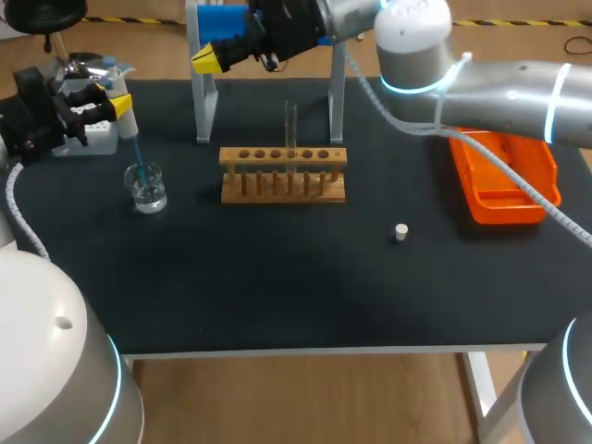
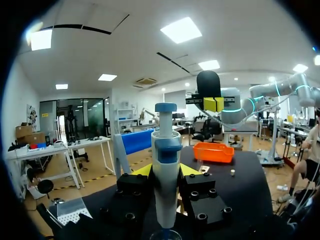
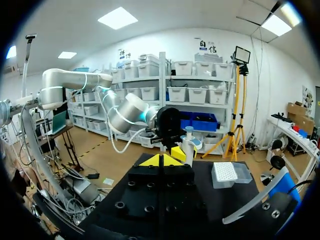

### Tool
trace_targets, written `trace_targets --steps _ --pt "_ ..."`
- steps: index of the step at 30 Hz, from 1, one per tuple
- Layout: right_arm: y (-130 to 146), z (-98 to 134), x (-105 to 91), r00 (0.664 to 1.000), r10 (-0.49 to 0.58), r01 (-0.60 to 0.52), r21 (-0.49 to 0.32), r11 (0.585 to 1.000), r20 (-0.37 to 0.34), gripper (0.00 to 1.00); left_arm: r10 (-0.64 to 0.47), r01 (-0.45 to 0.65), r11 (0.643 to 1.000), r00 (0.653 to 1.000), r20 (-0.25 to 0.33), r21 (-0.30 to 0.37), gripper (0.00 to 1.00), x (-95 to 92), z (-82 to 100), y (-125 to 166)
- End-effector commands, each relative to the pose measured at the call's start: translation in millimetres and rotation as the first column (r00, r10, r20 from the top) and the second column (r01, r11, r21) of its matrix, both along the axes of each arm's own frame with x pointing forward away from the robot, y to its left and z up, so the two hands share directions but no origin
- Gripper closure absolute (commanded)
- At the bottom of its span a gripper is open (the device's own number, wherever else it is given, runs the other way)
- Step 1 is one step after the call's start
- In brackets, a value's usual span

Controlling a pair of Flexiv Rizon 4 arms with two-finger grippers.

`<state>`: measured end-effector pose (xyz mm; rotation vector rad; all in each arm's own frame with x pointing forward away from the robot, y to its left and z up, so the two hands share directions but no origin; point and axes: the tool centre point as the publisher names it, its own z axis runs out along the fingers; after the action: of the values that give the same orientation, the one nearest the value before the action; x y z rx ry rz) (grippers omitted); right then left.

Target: Invert the test tube, pick up the pipette, mount the tip to pipette, aspirate from beaker and dispense into the tube, eject the tip, return the pipette, and cap with the stopper.

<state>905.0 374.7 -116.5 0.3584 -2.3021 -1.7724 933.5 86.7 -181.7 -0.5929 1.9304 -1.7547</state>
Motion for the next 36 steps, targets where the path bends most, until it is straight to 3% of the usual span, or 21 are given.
trace_targets --steps 1,12,27,36 --pt "17 -2 7.8 0.985 0.168 -0.169 -0.021 0.985 -0.046 1.0 0.002 -0.002 1.0 1.0 0.001 0.0 1.0 -0.2 -0.2 -1" --pt "38 -6 14.3 0.99 0.138 -0.139 -0.033 0.99 -0.044 1.0 0.002 -0.002 1.0 1.0 0.001 0.0 1.0 -0.2 -0.2 -1" --pt "61 2 17.4 0.991 0.12 -0.112 0.116 0.987 -0.063 1.0 0.002 -0.002 1.0 1.0 0.001 0.0 1.0 -0.2 -0.2 -1" --pt "80 15 19.5 0.992 0.117 -0.109 0.171 0.979 -0.037 1.0 0.002 -0.002 1.0 1.0 0.001 0.0 1.0 -0.2 -0.2 -1"
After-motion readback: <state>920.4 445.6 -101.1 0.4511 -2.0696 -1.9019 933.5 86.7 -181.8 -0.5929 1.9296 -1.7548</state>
